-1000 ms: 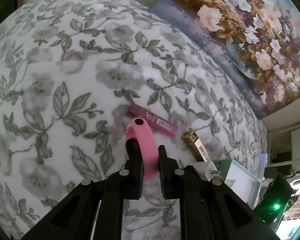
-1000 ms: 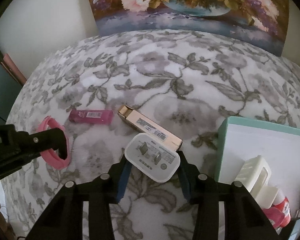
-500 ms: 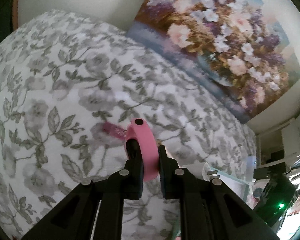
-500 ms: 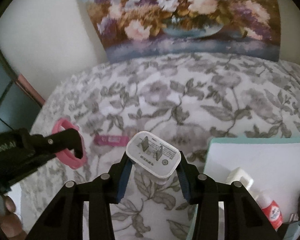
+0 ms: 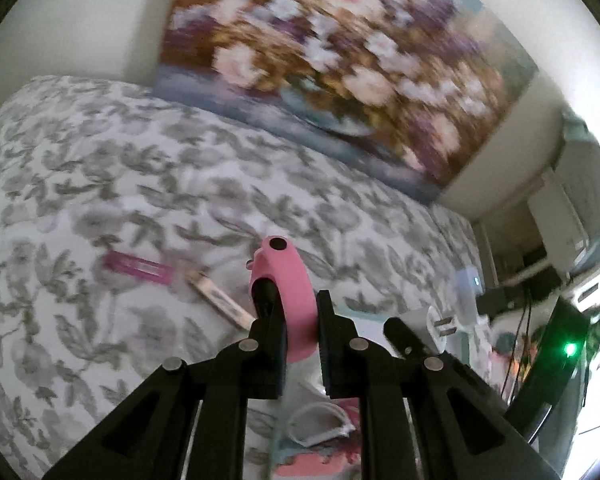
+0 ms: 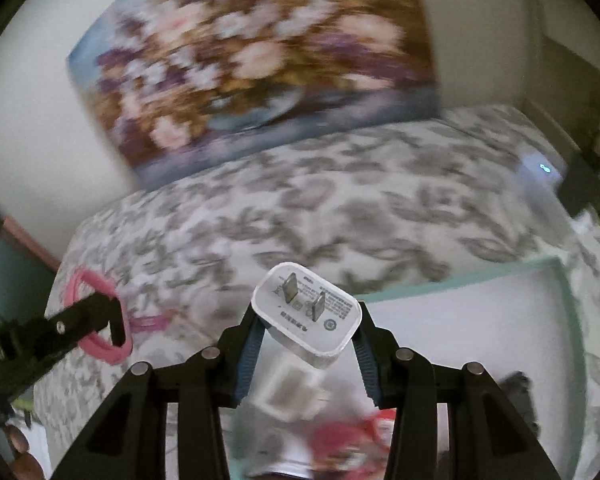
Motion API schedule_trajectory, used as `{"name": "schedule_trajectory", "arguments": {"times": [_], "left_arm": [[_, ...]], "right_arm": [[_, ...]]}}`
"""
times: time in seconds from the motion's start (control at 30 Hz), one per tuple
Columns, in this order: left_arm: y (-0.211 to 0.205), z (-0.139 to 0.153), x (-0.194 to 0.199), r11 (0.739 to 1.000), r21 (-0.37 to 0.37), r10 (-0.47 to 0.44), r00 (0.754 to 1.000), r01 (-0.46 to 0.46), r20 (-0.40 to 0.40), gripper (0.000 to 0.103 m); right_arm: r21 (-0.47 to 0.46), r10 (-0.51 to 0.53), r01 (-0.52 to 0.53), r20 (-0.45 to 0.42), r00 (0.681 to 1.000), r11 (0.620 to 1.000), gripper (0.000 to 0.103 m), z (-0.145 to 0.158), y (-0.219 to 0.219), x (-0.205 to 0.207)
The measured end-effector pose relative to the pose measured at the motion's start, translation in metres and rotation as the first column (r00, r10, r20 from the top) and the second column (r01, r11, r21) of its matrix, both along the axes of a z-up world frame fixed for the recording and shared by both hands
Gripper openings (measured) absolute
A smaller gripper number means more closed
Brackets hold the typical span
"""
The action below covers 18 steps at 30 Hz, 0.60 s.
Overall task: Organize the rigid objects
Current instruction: 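Carry the pink band and white adapter over the tray with both grippers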
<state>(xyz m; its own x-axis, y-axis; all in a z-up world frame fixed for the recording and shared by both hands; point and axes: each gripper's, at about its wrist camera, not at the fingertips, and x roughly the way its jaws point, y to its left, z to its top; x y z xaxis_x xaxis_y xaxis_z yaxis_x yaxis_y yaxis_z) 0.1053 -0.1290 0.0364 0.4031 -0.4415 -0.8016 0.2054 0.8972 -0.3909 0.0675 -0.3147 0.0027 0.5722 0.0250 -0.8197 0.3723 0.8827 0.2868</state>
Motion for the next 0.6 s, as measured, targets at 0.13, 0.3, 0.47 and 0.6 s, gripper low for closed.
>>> {"name": "schedule_trajectory", "arguments": {"times": [0.13,0.3,0.47,0.6], "left_arm": [[-0.037,-0.007,-0.008,0.996,0.017,-0.091,0.996,0.091,-0.012,0.014],[-0.072,-0.015,-0.02,0.983,0.05,-0.177,0.984,0.178,-0.017,0.014],[-0.096,-0.028,-0.029,0.969,0.082,-0.23,0.972,0.232,-0.036,0.014],[-0.105,-0.04,-0.031,0.963,0.103,-0.245,0.968,0.25,-0.059,0.014]], "right_arm": [[-0.011,-0.076,0.076,-0.031,0.997,0.997,0.046,-0.004,-0.037,-0.018],[-0.031,-0.124,0.123,-0.04,0.991,0.992,0.046,-0.002,-0.065,-0.036],[-0.021,-0.14,0.139,-0.053,0.989,0.99,0.047,-0.007,-0.079,-0.045],[-0.006,-0.137,0.137,-0.073,0.988,0.991,0.047,-0.015,-0.08,-0.045]]}}
